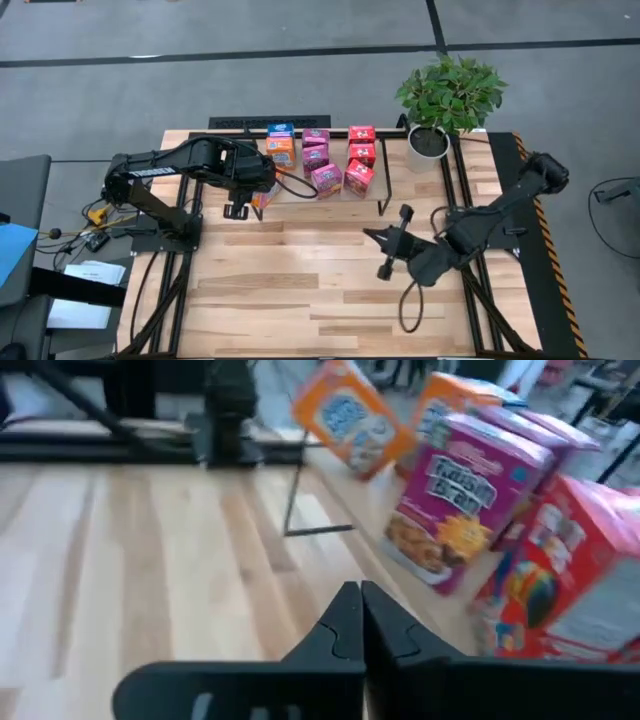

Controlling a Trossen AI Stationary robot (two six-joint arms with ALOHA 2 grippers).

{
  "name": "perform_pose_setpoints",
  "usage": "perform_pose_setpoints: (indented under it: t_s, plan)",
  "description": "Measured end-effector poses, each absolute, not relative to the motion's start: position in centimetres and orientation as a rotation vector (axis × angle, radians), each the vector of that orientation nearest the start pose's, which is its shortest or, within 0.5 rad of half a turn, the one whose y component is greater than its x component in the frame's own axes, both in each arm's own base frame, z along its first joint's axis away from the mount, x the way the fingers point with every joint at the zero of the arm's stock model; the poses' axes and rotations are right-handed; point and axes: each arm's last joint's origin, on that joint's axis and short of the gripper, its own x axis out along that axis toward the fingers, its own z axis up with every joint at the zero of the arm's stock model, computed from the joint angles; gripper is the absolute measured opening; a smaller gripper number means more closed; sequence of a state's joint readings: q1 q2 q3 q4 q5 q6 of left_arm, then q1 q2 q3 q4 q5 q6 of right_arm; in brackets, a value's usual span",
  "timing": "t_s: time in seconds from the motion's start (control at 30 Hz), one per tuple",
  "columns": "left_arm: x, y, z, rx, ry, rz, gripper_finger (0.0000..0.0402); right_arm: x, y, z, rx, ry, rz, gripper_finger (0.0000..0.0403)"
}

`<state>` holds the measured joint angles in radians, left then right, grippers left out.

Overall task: Stack cereal on shelf
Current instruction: Put the orange cereal box on the shelf aligned with the other orange cereal box, then adjust the red cereal box on the shelf

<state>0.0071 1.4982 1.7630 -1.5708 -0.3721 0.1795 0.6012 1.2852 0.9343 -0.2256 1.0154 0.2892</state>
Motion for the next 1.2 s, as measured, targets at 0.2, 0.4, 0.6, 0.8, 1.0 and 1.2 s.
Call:
perform_pose_setpoints:
  t_s: [0.2, 0.4, 0.6, 0.8, 1.0, 1.2]
  plan:
    - [24.6, 1.2, 39.7, 0.391, 1.322, 0.207, 0.0139, 22.8, 10.2, 25.0, -0.068, 0.230, -0.571, 0.0005]
    - [24.6, 1.2, 39.7, 0.390, 1.321, 0.208, 0.0139, 24.2, 8.0, 23.9, -0.096, 0.264, -0.594, 0.0005]
    - [24.6, 1.2, 39.7, 0.387, 1.321, 0.209, 0.0139, 25.4, 6.2, 23.0, -0.128, 0.316, -0.630, 0.0005]
    - [24.6, 1.2, 39.7, 0.387, 1.321, 0.209, 0.0139, 25.5, 5.0, 22.9, -0.157, 0.332, -0.690, 0.0005]
    - [24.6, 1.2, 39.7, 0.386, 1.321, 0.209, 0.0139, 25.2, 5.2, 23.0, -0.219, 0.339, -0.744, 0.0006]
    - [24.6, 1.2, 39.7, 0.384, 1.321, 0.210, 0.0139, 25.1, 5.2, 23.0, -0.246, 0.340, -0.800, 0.0006]
